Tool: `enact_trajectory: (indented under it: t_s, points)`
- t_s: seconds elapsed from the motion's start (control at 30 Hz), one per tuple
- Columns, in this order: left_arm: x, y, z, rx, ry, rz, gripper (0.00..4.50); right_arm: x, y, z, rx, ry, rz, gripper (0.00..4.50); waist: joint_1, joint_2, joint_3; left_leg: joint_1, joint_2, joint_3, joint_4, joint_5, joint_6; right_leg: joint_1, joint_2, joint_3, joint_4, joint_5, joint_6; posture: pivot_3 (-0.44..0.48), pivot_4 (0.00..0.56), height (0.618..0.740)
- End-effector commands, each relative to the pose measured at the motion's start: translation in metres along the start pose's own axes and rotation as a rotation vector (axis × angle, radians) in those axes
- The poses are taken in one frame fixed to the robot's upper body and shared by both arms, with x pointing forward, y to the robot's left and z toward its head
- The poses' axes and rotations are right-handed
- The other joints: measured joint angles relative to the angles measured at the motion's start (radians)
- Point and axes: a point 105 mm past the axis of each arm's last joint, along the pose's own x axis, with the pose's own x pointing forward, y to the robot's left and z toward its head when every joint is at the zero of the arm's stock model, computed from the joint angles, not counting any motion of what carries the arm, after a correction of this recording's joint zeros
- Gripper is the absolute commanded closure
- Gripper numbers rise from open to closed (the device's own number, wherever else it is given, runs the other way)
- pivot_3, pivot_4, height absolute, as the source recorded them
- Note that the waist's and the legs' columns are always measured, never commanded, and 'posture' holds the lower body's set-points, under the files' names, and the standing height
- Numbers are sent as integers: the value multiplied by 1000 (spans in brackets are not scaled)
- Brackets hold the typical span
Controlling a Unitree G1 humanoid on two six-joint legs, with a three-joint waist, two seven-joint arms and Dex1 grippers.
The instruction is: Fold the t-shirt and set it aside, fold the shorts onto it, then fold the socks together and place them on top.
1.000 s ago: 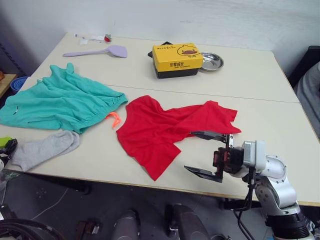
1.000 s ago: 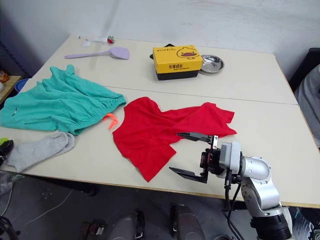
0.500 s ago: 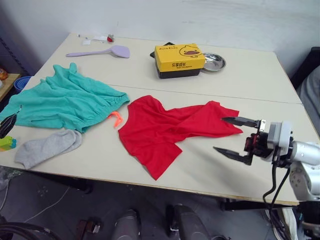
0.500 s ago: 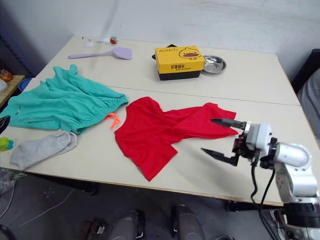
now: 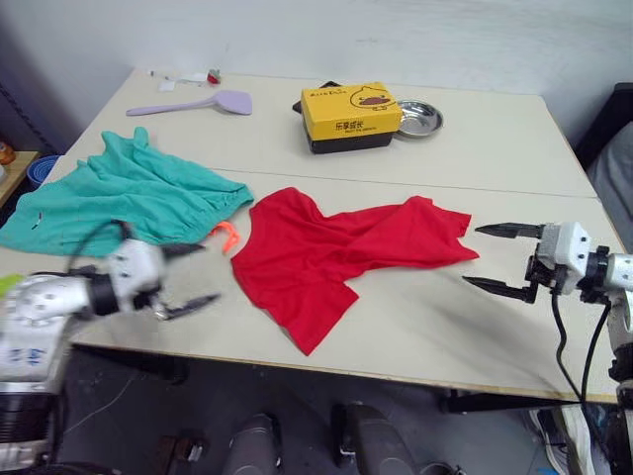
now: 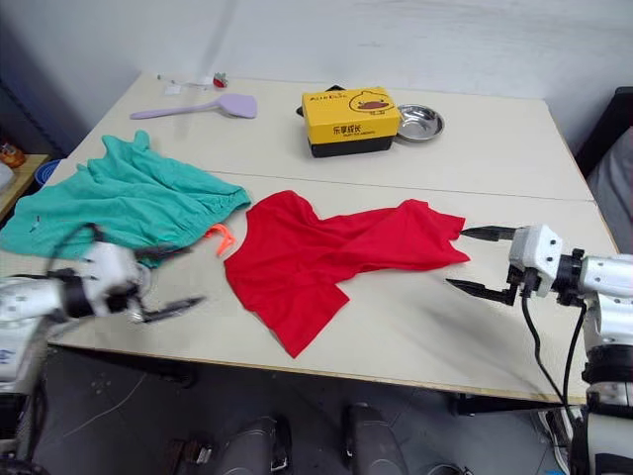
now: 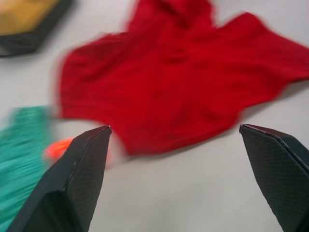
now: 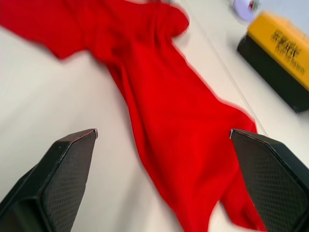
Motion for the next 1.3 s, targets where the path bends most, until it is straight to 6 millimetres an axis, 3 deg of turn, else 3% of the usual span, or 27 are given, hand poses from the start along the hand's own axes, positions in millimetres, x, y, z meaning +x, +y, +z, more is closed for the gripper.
enact_trajectory:
  t_s: [0.03, 0.17, 0.3, 0.43, 0.7, 1.07, 1.17, 1.3]
  points:
    - [25, -10, 13, -1, 25, -81, 30, 4, -8, -12, -27, 96, -23, 0, -8, 0, 0, 0, 0, 0, 0, 0, 0, 0, 0, 0, 0, 0, 0, 0, 150, 740]
    - [63, -10, 24, 21, 9, -88, 30, 24, -12, -23, -39, 186, -13, 0, -14, 4, 3, -1, 0, 0, 5, 1, 0, 0, 1, 1, 2, 1, 2, 0, 150, 740]
    - [80, -17, 24, 25, 34, -118, 30, 36, -19, -25, -37, 214, -34, 0, -21, 5, 5, 0, 1, 4, 5, 4, -6, 0, 3, 7, 2, 2, 4, 0, 150, 740]
    - [84, -30, 27, 3, 42, -176, 30, 45, -21, -20, 25, 174, -20, 0, -20, 5, 6, 0, 3, 6, 7, 4, -8, -1, 7, 11, 2, 2, 5, 0, 150, 740]
    - [77, -54, 28, -45, 95, -280, 30, 40, -15, -12, 131, 131, 77, 0, -18, 6, 6, 0, 4, 6, 10, 3, -6, -1, 7, 13, 3, 2, 6, 0, 150, 740]
    - [86, -48, 4, 64, 141, -214, 30, 40, -5, -4, 129, 105, 113, 0, -13, 6, 6, 1, 4, 8, 11, -2, 0, 0, 6, 14, 3, 2, 6, 0, 150, 740]
    - [87, -46, 1, 78, 140, -203, 638, 40, -10, -1, 143, 102, 97, 0, -12, 6, 6, 1, 3, 8, 12, -2, 1, 0, 5, 14, 3, 2, 7, 0, 150, 740]
    - [88, -45, 0, 90, 131, -200, 1864, 45, -26, 12, 253, 48, 36, 0, -13, 6, 6, 1, 2, 9, 12, -3, 3, 0, 4, 14, 3, 3, 7, 0, 150, 740]
